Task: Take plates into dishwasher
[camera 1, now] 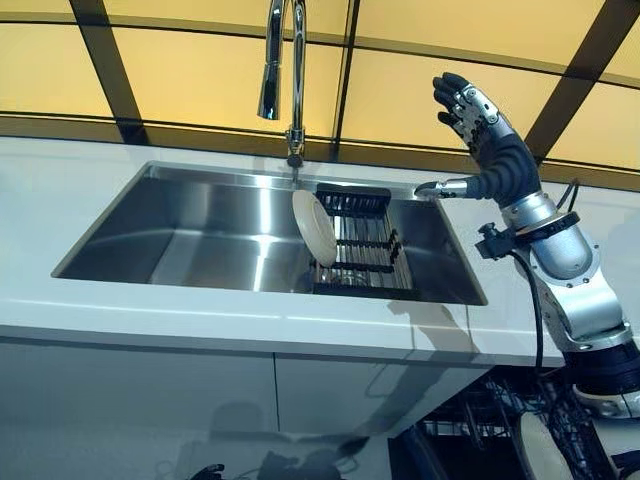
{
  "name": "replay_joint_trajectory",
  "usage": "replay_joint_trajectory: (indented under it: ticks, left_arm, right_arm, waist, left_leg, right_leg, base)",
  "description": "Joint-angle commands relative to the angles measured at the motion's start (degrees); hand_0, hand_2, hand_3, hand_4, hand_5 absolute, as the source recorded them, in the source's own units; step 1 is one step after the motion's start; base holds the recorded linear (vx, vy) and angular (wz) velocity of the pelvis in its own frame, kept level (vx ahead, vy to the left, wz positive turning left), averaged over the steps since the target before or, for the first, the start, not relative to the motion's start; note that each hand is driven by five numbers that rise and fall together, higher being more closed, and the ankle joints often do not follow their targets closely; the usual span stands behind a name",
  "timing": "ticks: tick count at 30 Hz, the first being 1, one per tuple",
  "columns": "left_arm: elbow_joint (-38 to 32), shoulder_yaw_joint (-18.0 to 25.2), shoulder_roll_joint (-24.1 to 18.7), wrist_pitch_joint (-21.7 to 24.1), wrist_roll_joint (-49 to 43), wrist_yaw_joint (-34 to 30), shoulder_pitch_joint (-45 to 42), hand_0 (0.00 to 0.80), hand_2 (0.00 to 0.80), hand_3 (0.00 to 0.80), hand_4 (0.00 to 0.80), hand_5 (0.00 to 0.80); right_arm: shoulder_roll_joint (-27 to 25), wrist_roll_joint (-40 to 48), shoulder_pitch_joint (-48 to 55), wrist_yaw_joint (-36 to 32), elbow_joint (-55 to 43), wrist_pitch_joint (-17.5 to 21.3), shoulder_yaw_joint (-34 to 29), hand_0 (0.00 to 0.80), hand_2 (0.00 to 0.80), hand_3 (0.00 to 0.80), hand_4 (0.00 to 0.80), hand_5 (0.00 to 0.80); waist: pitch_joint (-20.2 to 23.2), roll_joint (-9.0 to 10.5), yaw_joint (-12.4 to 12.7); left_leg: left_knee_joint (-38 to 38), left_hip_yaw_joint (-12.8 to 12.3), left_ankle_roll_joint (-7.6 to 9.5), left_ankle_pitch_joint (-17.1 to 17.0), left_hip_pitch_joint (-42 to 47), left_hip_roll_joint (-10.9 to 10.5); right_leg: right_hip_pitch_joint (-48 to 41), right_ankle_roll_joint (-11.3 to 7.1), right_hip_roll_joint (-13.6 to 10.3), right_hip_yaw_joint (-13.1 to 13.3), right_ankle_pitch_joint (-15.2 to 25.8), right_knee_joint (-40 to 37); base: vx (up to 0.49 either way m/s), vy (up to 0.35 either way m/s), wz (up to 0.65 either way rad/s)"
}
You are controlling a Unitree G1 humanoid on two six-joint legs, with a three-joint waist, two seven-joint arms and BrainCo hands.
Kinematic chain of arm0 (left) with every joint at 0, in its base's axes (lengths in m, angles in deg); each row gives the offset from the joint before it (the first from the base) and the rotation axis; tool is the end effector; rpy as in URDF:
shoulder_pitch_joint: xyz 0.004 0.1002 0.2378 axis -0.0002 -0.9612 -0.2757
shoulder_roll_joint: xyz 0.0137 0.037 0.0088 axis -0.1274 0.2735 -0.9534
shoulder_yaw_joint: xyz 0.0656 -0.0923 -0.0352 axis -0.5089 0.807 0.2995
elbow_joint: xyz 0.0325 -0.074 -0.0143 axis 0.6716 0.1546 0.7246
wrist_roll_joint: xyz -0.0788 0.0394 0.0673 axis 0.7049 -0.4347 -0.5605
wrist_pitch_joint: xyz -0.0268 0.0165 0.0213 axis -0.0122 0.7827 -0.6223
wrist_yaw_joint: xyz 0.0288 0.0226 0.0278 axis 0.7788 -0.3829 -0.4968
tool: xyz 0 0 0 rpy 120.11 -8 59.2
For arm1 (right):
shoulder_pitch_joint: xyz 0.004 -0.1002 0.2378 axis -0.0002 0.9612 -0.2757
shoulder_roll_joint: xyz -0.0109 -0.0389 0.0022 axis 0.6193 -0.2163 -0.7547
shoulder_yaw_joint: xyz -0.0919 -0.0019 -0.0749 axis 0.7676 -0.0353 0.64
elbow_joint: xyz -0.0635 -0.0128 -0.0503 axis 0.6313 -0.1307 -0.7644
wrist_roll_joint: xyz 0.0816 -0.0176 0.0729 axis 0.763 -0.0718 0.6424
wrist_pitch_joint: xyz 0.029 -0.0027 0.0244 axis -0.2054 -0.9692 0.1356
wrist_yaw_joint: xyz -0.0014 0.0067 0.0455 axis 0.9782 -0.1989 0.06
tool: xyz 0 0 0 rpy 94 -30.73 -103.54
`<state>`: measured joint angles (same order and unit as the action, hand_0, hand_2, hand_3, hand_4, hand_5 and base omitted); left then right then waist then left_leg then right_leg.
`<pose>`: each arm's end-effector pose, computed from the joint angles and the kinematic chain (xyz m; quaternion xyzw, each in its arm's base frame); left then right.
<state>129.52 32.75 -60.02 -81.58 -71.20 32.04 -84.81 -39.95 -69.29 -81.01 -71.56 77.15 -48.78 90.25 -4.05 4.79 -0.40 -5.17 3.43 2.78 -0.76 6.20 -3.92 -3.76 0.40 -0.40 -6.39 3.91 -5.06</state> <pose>0.0674 0.2410 -0.1370 0.1790 0.5706 -0.0497 0.7999 0.2672 -0.2165 0.2238 -0.2651 -0.3323 0.1349 0.8951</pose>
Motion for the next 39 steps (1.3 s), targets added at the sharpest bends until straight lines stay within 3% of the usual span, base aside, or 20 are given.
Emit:
replay_joint_trajectory:
  ticks: [1, 7, 16, 23, 28, 34, 39]
  left_arm:
    - [-0.04, 0.83, -0.14, 1.7, 0.31, -0.59, 1.44, 0.0, 0.0, 0.0, 0.0, 0.0]
    - [-1.02, 0.8, 0.04, 1.64, 0.38, -0.26, 0.59, 0.0, 0.0, 0.0, 0.0, 0.0]
    - [-1.38, 1.06, 0.02, 1.68, 1.01, -0.18, 0.05, 0.0, 0.0, 0.0, 0.0, 0.0]
    - [-3.1, 0.63, -1.13, 0.98, 1.5, -0.83, -0.44, 0.0, 0.0, 0.0, 0.0, 0.0]
    - [-3.24, 0.16, -1.58, 1.04, 2.24, -1.06, -0.46, 0.0, 0.0, 0.0, 0.0, 0.0]
    - [-3.59, -0.52, -1.89, 0.47, 1.65, -0.77, -1.2, 0.0, 0.0, 0.0, 0.0, 0.0]
    - [-3.56, -0.38, -2.53, 0.13, 2.41, -0.76, -1.31, 0.0, 0.0, 0.0, 0.0, 0.0]
  right_arm:
    - [-3.35, -6.0, -7.22, 0.12, 3.48, 0.27, 0.23, 0.0, 0.0, 0.0, 0.0, 0.0]
    - [-9.16, -13.23, -8.68, 0.94, 5.6, 1.03, 0.86, 0.0, 0.0, 0.0, 0.0, 0.0]
    - [-18.87, -33.8, -12.44, 2.11, 4.73, 8.81, 4.46, 0.0, 0.0, 0.0, 0.0, 0.0]
    - [-26.57, -41.64, -20.22, 1.29, 7.84, 14.29, 12.02, 0.0, 0.0, 0.0, 0.0, 0.0]
    - [-28.59, -46.61, -26.32, -0.42, 9.56, 18.6, 19.76, 0.0, 0.0, 0.0, 0.0, 0.0]
    - [-27.33, -51.48, -33.79, -1.43, 15.5, 22.16, 29.35, 0.0, 0.0, 0.0, 0.0, 0.0]
    - [-25.43, -53.38, -36.72, -1.37, 19.52, 23.7, 33.76, 0.0, 0.0, 0.0, 0.0, 0.0]
  waist:
    - [1.78, -0.96, 2.85]
    - [1.81, -0.66, 3.49]
    - [2.0, -0.23, 3.82]
    - [2.47, 0.72, 4.45]
    - [2.61, 1.17, 5.21]
    - [2.83, 1.47, 6.49]
    - [2.98, 1.54, 7.02]
  left_leg:
    - [0.17, -4.04, 0.2, 5.36, 0.51, 1.42]
    - [0.17, -4.17, -0.65, 4.68, -0.17, 1.86]
    - [0.17, -4.62, -1.09, 4.34, -0.05, 2.13]
    - [0.17, -4.34, -1.18, 4.34, 0.04, 2.02]
    - [0.17, -4.18, -0.96, 4.38, 0.25, 1.77]
    - [0.17, -3.24, -0.75, 4.42, 0.7, 1.41]
    - [0.17, -2.79, -0.57, 4.48, 0.79, 1.18]
  right_leg:
    - [-1.0, -0.31, 1.53, -0.77, -5.0, 0.06]
    - [-0.97, -0.02, 1.64, -2.61, -5.59, 0.06]
    - [-1.59, 0.17, 1.88, -3.55, -6.18, 0.06]
    - [-1.95, 0.04, 1.86, -3.96, -6.49, 0.06]
    - [-2.34, 0.01, 1.72, -4.58, -6.71, 0.06]
    - [-3.21, -0.06, 1.52, -5.5, -6.89, 0.06]
    - [-3.52, -0.12, 1.37, -5.87, -6.93, 0.06]
  base:
    - [0.012, -0.094, 0.11]
    - [0.004, -0.061, 0.12]
    - [0.006, -0.014, 0.05]
    - [0.0, 0.004, 0.0]
    - [-0.005, 0.036, 0.01]
    - [0.002, 0.037, 0.06]
    - [-0.003, 0.037, 0.1]
